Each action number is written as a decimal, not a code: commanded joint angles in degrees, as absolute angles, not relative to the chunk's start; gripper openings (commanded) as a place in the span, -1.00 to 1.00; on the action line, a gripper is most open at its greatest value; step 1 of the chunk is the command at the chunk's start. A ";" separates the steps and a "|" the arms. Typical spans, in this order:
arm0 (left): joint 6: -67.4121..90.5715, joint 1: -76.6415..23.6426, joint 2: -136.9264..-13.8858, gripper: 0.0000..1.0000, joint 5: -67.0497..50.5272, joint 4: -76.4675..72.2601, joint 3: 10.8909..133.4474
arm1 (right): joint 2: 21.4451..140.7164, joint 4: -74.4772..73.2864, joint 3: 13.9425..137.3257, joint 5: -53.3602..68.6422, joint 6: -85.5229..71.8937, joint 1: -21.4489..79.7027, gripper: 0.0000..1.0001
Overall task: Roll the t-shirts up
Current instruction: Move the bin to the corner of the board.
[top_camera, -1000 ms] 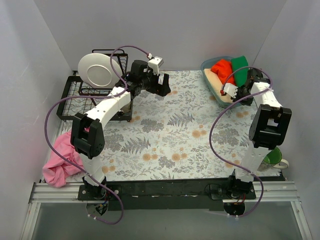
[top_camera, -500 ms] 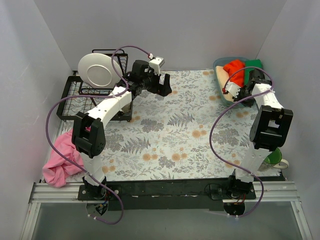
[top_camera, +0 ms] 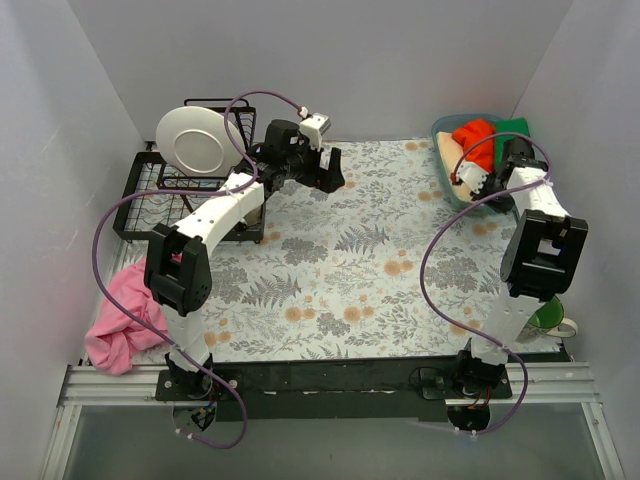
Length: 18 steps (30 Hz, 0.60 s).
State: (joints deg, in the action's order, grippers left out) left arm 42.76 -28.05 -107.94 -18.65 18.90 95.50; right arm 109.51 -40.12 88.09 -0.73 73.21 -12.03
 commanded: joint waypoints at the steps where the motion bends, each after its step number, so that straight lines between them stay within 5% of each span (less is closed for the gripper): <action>1: 40.35 -28.30 -105.39 0.97 -21.34 20.21 96.77 | 108.29 -40.96 91.14 -0.45 69.79 -13.01 -0.59; 2: 38.17 -28.30 -104.34 0.96 -22.40 21.00 97.03 | 107.06 -41.22 90.88 -0.44 69.44 -12.57 -0.33; 8: 22.70 -28.21 -96.70 0.96 -26.55 37.25 97.66 | 93.80 -41.31 85.17 7.29 66.36 -6.34 0.13; 18: 0.71 -26.03 -83.51 0.96 -12.94 73.37 90.21 | 83.23 -42.72 75.94 16.69 50.28 8.68 0.18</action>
